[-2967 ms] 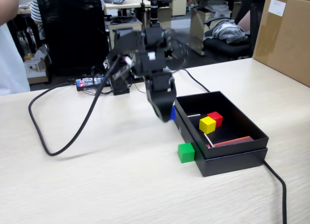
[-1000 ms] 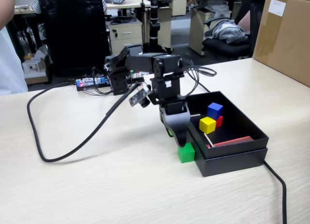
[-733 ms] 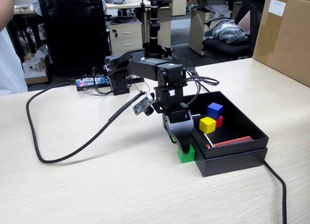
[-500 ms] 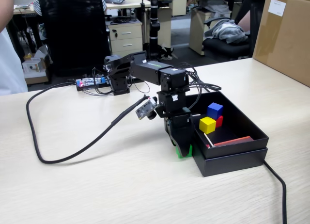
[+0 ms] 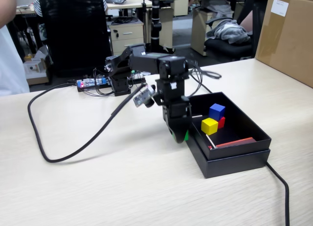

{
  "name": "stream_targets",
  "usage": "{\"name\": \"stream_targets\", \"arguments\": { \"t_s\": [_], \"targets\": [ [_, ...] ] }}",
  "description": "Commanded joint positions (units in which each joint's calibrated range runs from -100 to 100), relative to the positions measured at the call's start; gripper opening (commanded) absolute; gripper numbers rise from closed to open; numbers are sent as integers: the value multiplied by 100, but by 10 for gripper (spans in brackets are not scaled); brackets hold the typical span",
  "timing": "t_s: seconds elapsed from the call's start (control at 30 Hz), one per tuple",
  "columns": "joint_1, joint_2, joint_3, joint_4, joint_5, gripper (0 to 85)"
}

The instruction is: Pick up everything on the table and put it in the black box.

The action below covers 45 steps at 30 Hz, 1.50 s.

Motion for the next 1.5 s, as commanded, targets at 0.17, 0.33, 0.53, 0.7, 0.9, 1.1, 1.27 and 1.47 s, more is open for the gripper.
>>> {"name": "stream_targets", "arguments": {
  "t_s": [0.17, 0.33, 0.53, 0.7, 0.9, 1.1, 1.27, 1.47],
  "targets": [
    [537, -2753, 36, -197, -73, 142],
    [840, -1686, 444, -85, 39, 144],
    [884, -217, 816, 131, 34, 144],
    [918, 586, 1106, 140, 59, 145],
    [972, 1240, 1305, 390, 117, 148],
    [991, 1011, 1015, 347, 132, 418],
    [884, -997, 181, 330, 63, 468],
    [508, -5002, -1460, 338, -313, 487]
  ]
}}
